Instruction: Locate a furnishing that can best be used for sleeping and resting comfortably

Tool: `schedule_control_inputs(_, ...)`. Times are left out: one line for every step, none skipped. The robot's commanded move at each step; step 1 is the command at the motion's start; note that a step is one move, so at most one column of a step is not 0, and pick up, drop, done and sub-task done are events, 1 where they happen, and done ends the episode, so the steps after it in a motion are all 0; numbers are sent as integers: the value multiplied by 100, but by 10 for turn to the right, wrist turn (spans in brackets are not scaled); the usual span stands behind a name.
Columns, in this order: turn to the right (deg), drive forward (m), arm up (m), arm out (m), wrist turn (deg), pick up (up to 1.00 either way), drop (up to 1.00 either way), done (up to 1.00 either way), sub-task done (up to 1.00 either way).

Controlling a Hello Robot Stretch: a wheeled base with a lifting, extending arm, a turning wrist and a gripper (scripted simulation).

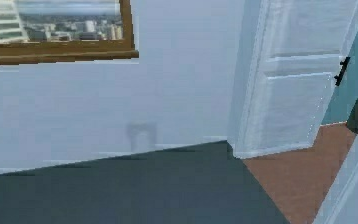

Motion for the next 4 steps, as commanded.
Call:
schedule_control_inputs(210,0,0,0,0,0,0,0,0)
schedule_control_inputs(0,95,0,0,0,0,0,0,0)
schedule_control_inputs(450,0,0,0,0,0,0,0,0)
schedule_control_inputs(150,0,0,0,0,0,0,0,0)
